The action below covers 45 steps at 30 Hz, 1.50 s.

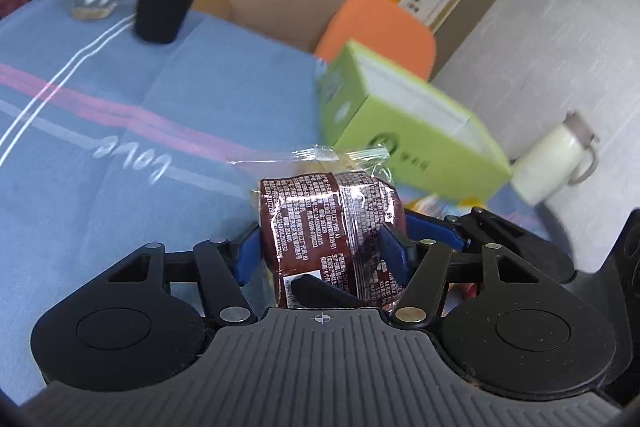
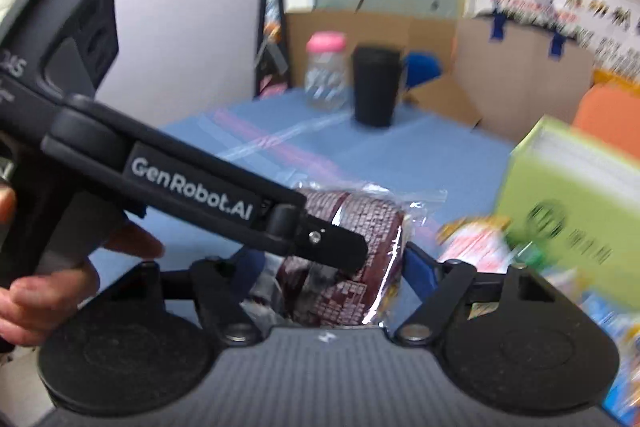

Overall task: Organize snacks
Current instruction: 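Move the chocolate pack with the left tool into the green box and release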

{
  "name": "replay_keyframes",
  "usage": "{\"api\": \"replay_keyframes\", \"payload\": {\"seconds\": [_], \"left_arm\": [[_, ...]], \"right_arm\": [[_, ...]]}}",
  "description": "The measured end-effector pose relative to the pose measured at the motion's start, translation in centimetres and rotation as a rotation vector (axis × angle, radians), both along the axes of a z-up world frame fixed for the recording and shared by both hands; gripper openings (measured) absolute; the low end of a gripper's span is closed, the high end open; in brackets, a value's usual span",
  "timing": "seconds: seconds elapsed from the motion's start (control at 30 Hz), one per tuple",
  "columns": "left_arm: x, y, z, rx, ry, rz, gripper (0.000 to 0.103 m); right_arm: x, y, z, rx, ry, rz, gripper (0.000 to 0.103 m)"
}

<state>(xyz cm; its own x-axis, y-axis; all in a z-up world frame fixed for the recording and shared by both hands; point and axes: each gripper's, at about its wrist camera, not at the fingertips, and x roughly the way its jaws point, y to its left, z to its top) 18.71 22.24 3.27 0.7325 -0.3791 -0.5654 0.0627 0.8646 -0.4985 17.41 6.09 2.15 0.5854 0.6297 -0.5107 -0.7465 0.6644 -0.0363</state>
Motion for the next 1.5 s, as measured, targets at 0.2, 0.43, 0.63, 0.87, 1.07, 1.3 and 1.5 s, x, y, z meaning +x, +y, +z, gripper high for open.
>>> {"api": "replay_keyframes", "payload": {"seconds": [0.2, 0.43, 0.63, 0.87, 1.07, 1.3, 1.5], "left_arm": [[9.1, -3.5, 5.8, 0.030, -0.113, -0.051, 0.046], [19.7, -7.6, 8.3, 0.098, -0.107, -0.102, 0.047], [24.6, -8.7, 4.9, 0.109, -0.043, -0.106, 0.061], [22.2, -7.2, 5.7, 0.099, -0.126, -0.037, 0.077], [15.8, -7.3, 7.0, 0.071, -0.193, -0.056, 0.085], [8.0, -9.0, 4.3, 0.060, -0.141, -0.101, 0.086], [0.3, -9.4, 0.1, 0.124, -0.042, -0.080, 0.084]], "right_arm": [[6.2, -3.2, 4.9, 0.011, -0.128, -0.108, 0.084], [16.1, -6.4, 8.0, 0.013, -0.096, -0.198, 0.085], [22.2, -7.2, 4.6, -0.006, 0.070, -0.218, 0.085], [21.4, -9.9, 4.9, 0.055, 0.051, -0.257, 0.092], [15.3, -13.4, 7.9, 0.095, -0.089, -0.265, 0.093], [5.6, -17.8, 5.6, 0.096, -0.105, -0.302, 0.093], [-2.4, -21.3, 1.2, 0.075, -0.024, -0.414, 0.093]]}}
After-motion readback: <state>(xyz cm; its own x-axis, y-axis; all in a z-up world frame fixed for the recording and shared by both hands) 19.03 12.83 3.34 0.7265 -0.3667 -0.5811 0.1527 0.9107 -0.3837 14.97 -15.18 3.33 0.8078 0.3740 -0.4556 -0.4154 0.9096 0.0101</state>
